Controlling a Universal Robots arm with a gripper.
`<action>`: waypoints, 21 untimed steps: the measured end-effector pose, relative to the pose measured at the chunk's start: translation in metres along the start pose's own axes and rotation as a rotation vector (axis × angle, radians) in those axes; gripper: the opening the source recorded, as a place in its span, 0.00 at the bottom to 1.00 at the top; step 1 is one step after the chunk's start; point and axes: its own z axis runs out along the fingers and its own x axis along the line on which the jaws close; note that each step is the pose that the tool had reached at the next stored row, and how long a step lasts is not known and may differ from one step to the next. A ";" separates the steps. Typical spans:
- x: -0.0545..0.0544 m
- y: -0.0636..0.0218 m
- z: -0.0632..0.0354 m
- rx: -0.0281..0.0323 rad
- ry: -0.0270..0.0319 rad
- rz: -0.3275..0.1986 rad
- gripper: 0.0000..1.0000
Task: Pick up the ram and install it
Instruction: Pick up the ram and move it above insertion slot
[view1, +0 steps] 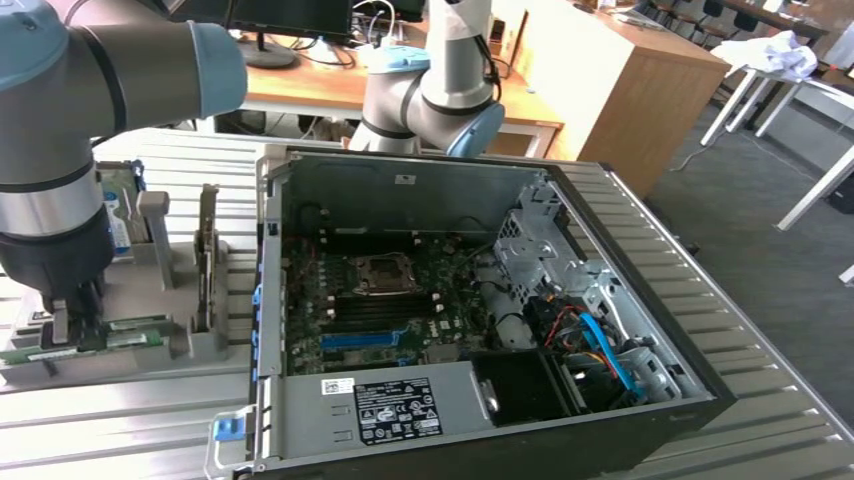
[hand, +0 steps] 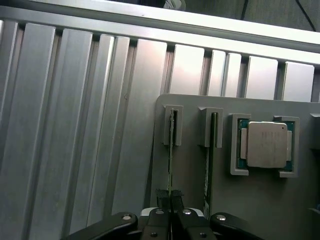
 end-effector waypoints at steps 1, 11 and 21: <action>0.000 0.0000 -0.0007 0.0000 0.0003 0.000 0.13; 0.000 0.0005 -0.0095 -0.0005 0.0037 0.000 0.13; 0.000 0.0009 -0.0190 -0.0010 0.0078 0.000 0.13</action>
